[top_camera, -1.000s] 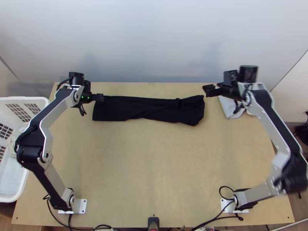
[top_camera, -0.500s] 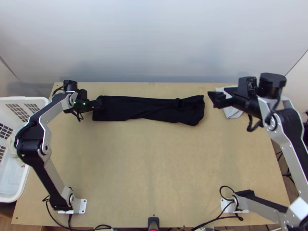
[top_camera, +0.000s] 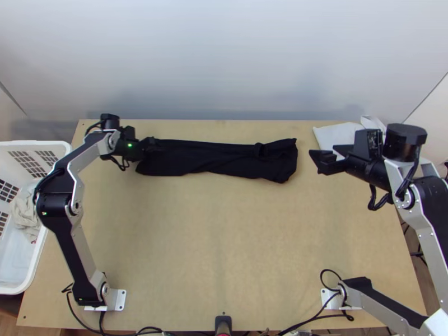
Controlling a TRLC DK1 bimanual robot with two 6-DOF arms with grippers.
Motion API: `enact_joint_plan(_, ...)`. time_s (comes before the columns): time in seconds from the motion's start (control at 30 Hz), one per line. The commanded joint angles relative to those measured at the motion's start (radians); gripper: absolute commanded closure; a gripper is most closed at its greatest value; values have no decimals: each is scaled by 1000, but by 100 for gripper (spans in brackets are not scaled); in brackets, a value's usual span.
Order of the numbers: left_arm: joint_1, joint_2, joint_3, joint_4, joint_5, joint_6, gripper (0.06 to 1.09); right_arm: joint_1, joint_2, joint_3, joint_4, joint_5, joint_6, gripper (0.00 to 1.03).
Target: Fold the t-shirt
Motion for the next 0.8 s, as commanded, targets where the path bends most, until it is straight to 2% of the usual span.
enact_joint_plan(0.0, -76, 5, 15, -35, 124, -15, 19, -14, -26, -77, -5, -2, 6, 3)
enact_joint_plan(0.07, -105, -7, -1, -51, 132, 14, 31, -14, -29, -81, -4, -2, 22, 3)
enact_joint_plan(0.1, -116, -18, -11, -53, 132, 22, 46, -14, -30, -86, -2, -2, 22, 3)
enact_joint_plan(0.17, -136, -44, -20, -45, 130, 43, 102, -14, -30, -94, -2, -2, 23, 3)
enact_joint_plan(0.33, -140, -94, -2, -59, 115, 34, 105, -16, -49, -117, -1, -2, 40, 3)
enact_joint_plan(0.53, -123, -91, 88, -82, -11, 15, 105, -14, -92, -170, 1, -8, 63, 3)
enact_joint_plan(0.77, -199, -96, 222, -167, -77, 18, 105, -14, -153, -253, 5, -17, 86, 3)
